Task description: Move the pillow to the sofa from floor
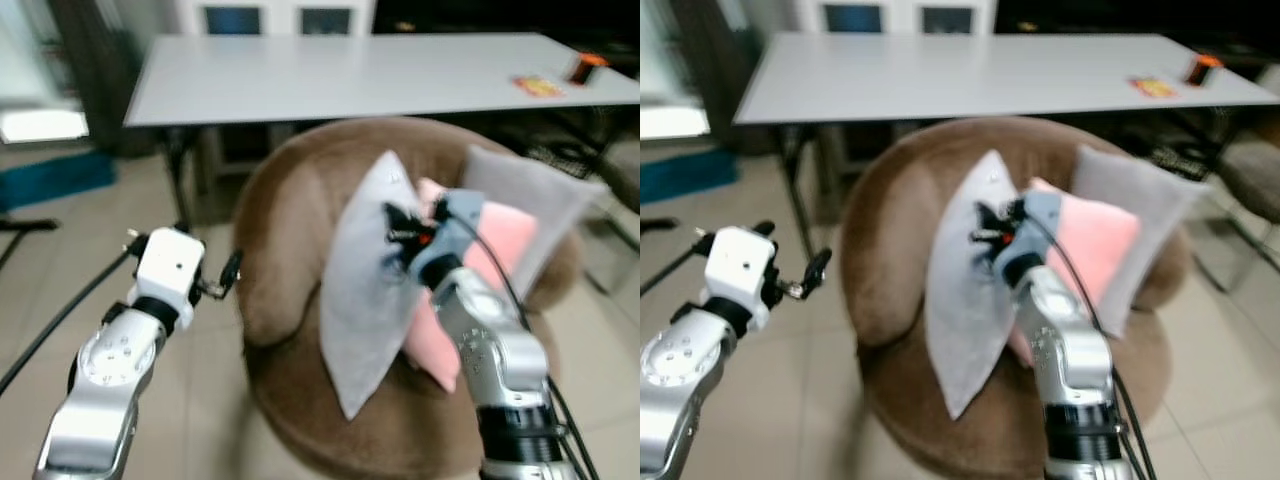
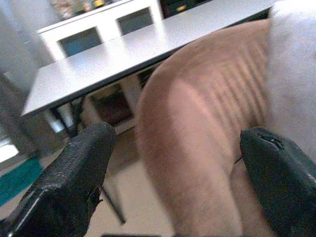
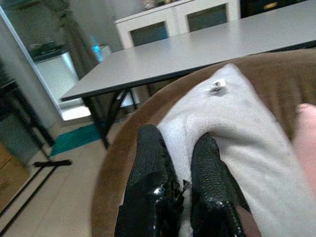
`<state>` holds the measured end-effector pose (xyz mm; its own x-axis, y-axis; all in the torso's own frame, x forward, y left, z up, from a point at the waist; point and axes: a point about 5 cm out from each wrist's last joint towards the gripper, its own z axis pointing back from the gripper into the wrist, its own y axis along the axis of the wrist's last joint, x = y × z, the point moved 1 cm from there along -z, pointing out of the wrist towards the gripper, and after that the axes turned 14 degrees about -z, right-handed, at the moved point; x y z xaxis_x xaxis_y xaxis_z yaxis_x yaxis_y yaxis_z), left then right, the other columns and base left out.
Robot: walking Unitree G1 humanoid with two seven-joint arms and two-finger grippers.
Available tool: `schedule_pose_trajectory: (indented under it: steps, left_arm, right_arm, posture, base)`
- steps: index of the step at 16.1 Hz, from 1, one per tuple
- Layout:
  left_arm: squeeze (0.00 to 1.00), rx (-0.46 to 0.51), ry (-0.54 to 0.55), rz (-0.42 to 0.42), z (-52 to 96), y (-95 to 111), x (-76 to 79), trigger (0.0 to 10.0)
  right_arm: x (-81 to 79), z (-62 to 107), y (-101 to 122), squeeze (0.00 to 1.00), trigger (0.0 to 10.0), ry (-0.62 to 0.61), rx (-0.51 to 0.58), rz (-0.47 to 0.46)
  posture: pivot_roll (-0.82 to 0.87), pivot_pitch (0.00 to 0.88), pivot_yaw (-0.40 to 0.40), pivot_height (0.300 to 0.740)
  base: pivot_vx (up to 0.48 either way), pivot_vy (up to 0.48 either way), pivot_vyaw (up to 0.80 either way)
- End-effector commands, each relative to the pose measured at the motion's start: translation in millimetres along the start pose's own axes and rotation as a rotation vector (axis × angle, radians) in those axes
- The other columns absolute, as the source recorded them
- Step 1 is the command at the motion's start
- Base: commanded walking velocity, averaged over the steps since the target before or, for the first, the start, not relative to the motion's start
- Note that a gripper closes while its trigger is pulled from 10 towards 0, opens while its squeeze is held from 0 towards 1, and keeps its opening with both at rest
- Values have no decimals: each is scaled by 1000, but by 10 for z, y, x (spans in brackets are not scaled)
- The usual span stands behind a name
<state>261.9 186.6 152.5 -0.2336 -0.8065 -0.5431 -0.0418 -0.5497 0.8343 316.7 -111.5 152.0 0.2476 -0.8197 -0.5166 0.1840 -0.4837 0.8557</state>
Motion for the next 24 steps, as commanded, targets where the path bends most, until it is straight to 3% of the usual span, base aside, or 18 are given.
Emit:
schedule_pose_trajectory:
  steps: [1, 6, 8, 10, 15, 18, 20, 21, 22, 24]
  left_arm:
    - [0, 13, -19, -2, -23, 40, 41, 10000]
    - [0, 17, -77, -55, -18, 25, 59, 10000]
    - [0, 19, -151, -73, -16, 29, 105, 10000]
    - [0, 16, -325, -82, 11, -7, 207, 10000]
    - [0, 14, -512, -110, 23, -49, 224, 10000]
    - [0, 22, -524, -129, -9, -33, 198, 10000]
    - [0, 25, -527, -124, -8, -22, 217, 10000]
    - [0, 24, -524, -119, -6, -22, 226, 10000]
    - [0, 24, -519, -116, -7, -22, 229, 10000]
    - [0, 23, -511, -109, -14, -25, 242, 10000]
  right_arm:
    - [-8, 2, 171, 0, 10000, 24, 61, 21]
    - [-82, -170, 148, 0, 10000, 65, 50, 2]
    - [-79, -274, 143, 0, 10000, 62, 51, -16]
    - [-58, -487, 114, 0, 10000, 62, 34, 2]
    - [70, -797, 107, 0, 10000, -39, 10, 28]
    - [152, -857, 42, 0, 10000, -65, -42, 17]
    - [410, -792, -9, 0, 10000, -204, -107, 77]
    - [526, -750, -13, 369, 10000, -252, -132, 121]
    - [590, -727, 12, 1000, 10000, -282, -132, 153]
    - [780, -659, 145, 1000, 10000, -354, -102, 163]
  posture:
    - [25, 0, -12, 740]
    - [25, 0, -14, 740]
    - [28, 0, -18, 740]
    - [32, 0, -20, 740]
    - [45, 0, -17, 740]
    - [62, 0, -25, 740]
    - [80, 0, -41, 740]
    - [88, 0, -51, 740]
    - [91, 0, -56, 740]
    - [92, 0, -62, 740]
  base:
    - [274, 0, 0]
    - [51, 0, 0]
    - [0, 0, 0]
    - [0, 0, 0]
    - [0, 0, 0]
    - [0, 0, 0]
    - [0, 0, 0]
    - [0, 0, 0]
    - [0, 0, 0]
    - [0, 0, 0]
